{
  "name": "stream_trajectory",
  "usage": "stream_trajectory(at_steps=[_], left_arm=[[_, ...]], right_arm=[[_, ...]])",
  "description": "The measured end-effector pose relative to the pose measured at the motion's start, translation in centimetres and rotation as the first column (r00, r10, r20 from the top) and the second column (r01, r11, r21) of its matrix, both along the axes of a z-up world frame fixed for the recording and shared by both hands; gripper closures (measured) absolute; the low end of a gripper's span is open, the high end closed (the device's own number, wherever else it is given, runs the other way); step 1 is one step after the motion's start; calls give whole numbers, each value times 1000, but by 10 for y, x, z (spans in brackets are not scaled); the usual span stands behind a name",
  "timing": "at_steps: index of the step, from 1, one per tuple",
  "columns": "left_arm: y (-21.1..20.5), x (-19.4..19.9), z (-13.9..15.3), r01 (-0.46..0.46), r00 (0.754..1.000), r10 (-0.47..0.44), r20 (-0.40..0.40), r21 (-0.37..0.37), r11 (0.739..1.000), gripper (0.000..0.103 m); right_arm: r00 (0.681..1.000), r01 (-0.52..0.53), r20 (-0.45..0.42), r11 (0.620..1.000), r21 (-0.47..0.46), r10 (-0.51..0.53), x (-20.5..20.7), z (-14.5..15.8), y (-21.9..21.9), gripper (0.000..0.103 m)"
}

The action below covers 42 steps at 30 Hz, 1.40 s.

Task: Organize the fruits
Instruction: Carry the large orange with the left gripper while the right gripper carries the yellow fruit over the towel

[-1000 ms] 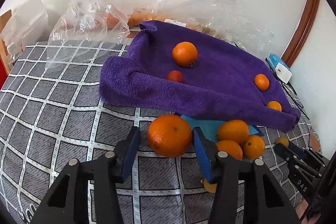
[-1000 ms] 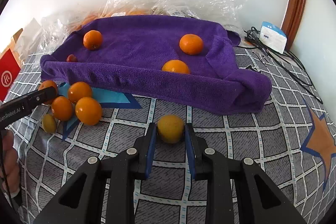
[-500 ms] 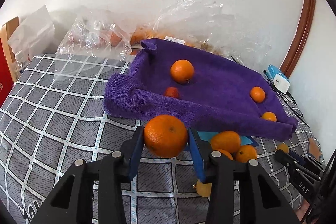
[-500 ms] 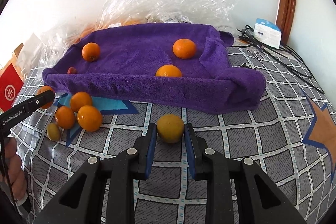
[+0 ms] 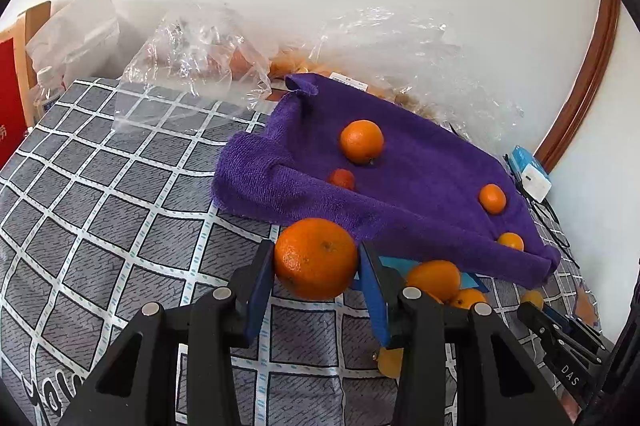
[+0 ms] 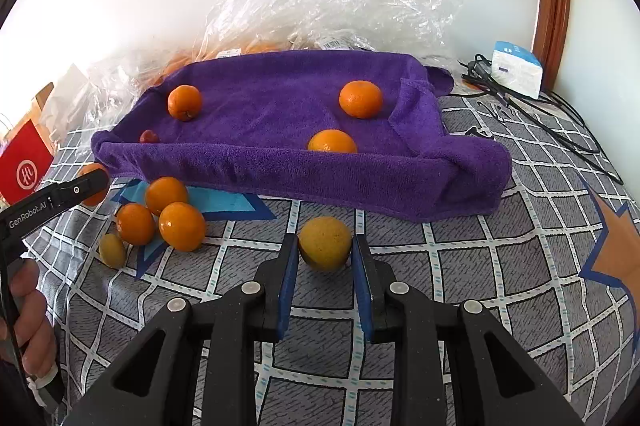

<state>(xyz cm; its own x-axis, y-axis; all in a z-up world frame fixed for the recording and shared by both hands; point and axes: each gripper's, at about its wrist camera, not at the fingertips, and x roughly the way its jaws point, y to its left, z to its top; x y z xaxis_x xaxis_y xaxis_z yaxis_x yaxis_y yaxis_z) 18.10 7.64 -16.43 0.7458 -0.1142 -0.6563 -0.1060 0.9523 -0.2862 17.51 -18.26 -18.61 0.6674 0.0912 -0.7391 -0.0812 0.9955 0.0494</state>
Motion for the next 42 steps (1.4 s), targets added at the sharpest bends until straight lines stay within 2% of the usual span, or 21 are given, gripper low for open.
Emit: stream_trajectory(at_steps=[11,17,21,23,29,34,40,42], left_arm=[[-2,-10,12,-21,999,20,31,36,999,63],[8,-8,32,-13,999,14,36,-52,999,63],[10,3,51,-19,997,20,70,-23,1000,63],[10,11,58,-25,997,25,70,-12,1000,63],[5,39,73,-17,996,17,89,-11,1000,63],[-3,66,70,-8,996,7,92,15,1000,63],[0,80,46,-24,997,26,70,-23,999,63],[2,83,38,-34,998,34,60,-13,999,63]], right_arm=[[999,13,30,999,31,-14,-3,7,-9,76],[997,6,73,1000,13,-7,0,30,-7,76],[995,-11,102,1000,0,11,13,44,-7,76],[993,-30,112,999,31,26,23,49,-9,76],[992,13,121,999,46,-18,51,53,-16,76],[989,53,133,998,44,-58,76,56,-18,76],[989,64,135,998,30,-67,103,49,-10,76],[989,65,136,998,21,-67,105,42,-8,76]])
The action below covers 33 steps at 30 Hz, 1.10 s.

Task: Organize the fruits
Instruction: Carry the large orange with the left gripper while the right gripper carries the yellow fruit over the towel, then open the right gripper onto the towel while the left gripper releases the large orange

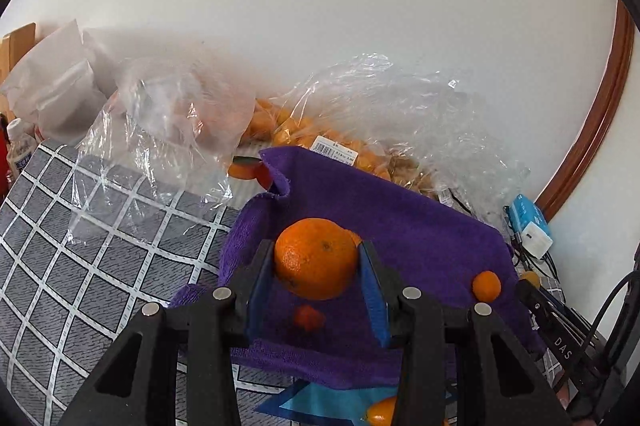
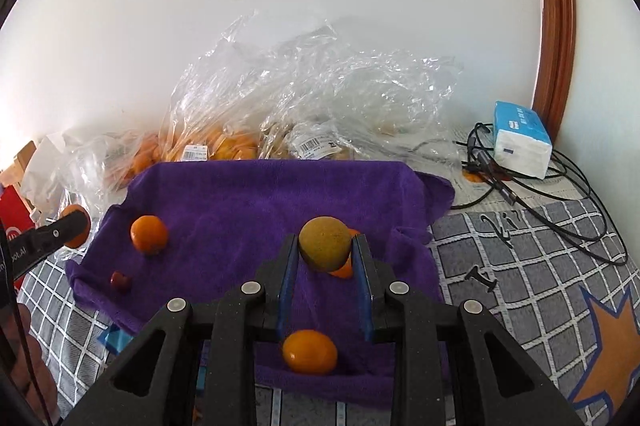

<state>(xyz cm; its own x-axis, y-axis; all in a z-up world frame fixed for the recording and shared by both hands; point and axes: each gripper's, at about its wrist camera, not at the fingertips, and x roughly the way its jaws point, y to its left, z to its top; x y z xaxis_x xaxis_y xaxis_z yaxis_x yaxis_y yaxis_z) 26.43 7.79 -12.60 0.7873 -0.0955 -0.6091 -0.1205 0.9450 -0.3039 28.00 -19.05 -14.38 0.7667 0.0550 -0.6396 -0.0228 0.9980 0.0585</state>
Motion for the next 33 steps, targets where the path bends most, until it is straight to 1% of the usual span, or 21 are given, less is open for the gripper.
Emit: stream_trajectory(at_steps=[2,6,7,10,16,24,33], left_arm=[[1,2,-5,-9,1000,9,0,19,1000,63],[7,3,-12,-20,1000,20,-9,-15,1000,63],[7,3,-14,-23,1000,23,-7,-14,1000,63],[4,2,-19,-40,999,40,3,20,999,63],[5,2,-24,-49,999,48,19,19,999,63],[-3,7,-30,-17,1000,18,-4,43,999,63],[-9,11,-35,12,999,-10,-33,55,998,63]], right_arm=[[1000,-2,-15,1000,-7,2,2,-9,0,76],[999,-11,-45,1000,10,11,6,-24,-2,76],[999,-16,-47,1000,1,16,6,-26,-1,76],[999,-16,-43,999,-34,15,5,-29,1,76],[998,-24,-62,999,-30,22,5,-33,0,76],[995,-18,-101,998,-56,12,8,-40,1,76],[995,-20,-102,998,-65,14,7,-39,3,76]])
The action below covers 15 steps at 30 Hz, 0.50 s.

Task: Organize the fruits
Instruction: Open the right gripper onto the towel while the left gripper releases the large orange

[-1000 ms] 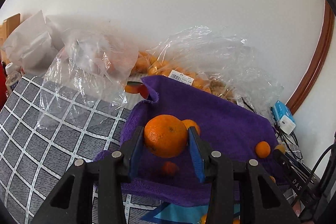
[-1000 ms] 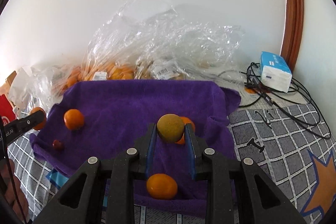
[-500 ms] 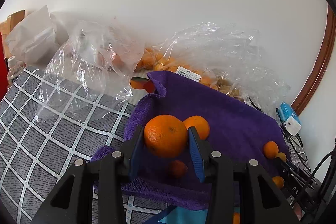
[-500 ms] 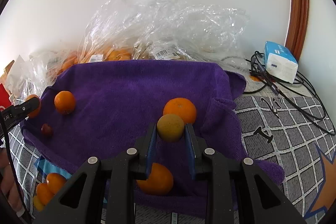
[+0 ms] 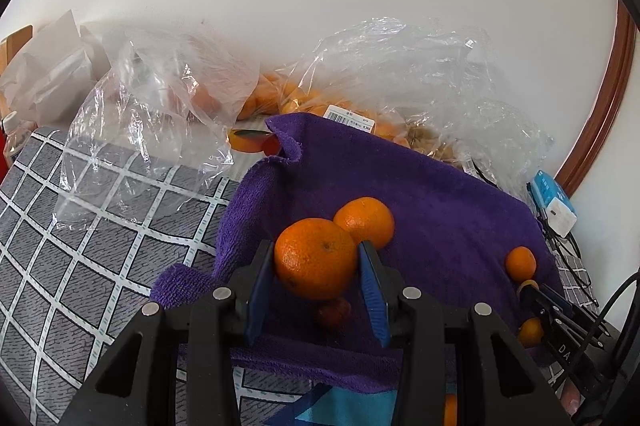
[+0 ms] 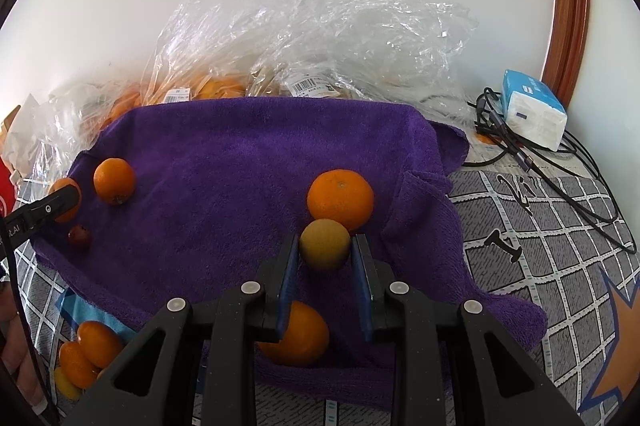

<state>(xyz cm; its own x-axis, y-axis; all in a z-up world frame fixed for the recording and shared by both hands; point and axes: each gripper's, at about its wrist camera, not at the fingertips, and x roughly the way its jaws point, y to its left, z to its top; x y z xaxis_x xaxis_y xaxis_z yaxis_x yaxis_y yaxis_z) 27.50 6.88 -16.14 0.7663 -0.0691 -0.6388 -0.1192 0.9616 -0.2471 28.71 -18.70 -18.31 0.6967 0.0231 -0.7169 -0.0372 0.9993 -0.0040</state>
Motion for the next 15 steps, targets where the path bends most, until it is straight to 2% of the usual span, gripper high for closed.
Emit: stream_trajectory(at_steps=[6,9,11,13,15], left_arm=[[-2,0,0,0,1000,0,-4,11,1000,63],[-2,0,-1,4,1000,-4,-3,13,1000,63],[-2,1,-1,6,1000,-6,-4,11,1000,63],[0,2,-1,9,1000,-9,-2,2,1000,63],[1,1,-1,13,1000,-13,2,-9,1000,60]], right_arm=[[1000,-9,-3,1000,10,9,0,0,0,73],[1000,-6,3,1000,14,6,-1,1,-1,61],[1000,-17,11,1000,17,17,-2,3,1,47],[1000,-28,12,999,46,27,-3,4,0,43],[999,-23,26,999,23,22,-6,6,4,42]])
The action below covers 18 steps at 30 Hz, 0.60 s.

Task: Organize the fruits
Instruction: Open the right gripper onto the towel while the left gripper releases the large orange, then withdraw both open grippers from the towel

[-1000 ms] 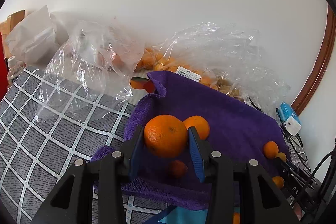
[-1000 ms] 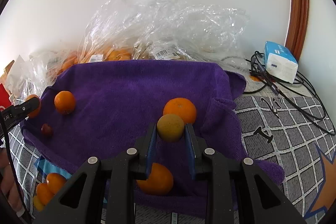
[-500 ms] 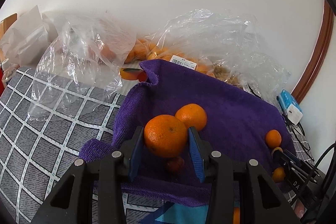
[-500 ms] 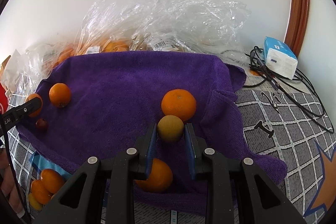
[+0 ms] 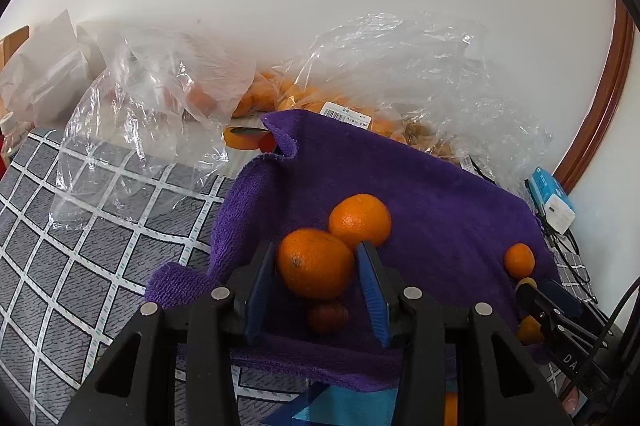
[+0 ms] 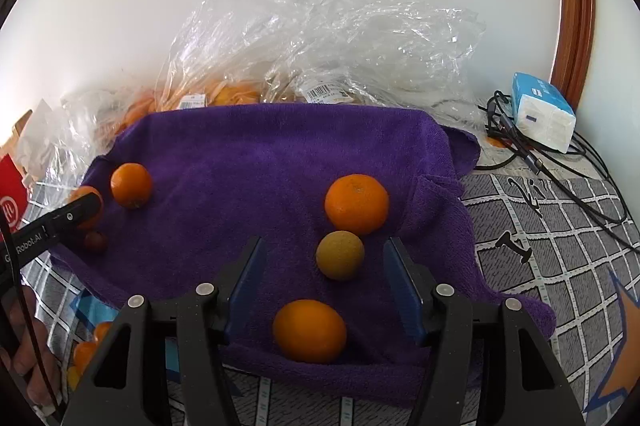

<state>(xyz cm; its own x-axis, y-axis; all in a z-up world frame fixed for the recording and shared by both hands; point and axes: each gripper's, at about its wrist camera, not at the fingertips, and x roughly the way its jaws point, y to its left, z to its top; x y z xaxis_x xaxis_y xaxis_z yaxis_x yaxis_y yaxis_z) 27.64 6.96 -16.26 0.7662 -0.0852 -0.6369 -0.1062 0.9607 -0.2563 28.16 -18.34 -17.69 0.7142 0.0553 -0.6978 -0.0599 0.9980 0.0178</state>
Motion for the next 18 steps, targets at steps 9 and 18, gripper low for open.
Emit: stream_trajectory(at_steps=[9,18], left_arm=[[-4,-4,4,6,1000,-6,30,19,1000,53],[5,-10,11,-47,996,46,72,6,999,53]], right_arm=[[996,-8,88,998,-58,13,-12,10,10,35],[993,67,102,998,-12,-65,-13,17,-4,35]])
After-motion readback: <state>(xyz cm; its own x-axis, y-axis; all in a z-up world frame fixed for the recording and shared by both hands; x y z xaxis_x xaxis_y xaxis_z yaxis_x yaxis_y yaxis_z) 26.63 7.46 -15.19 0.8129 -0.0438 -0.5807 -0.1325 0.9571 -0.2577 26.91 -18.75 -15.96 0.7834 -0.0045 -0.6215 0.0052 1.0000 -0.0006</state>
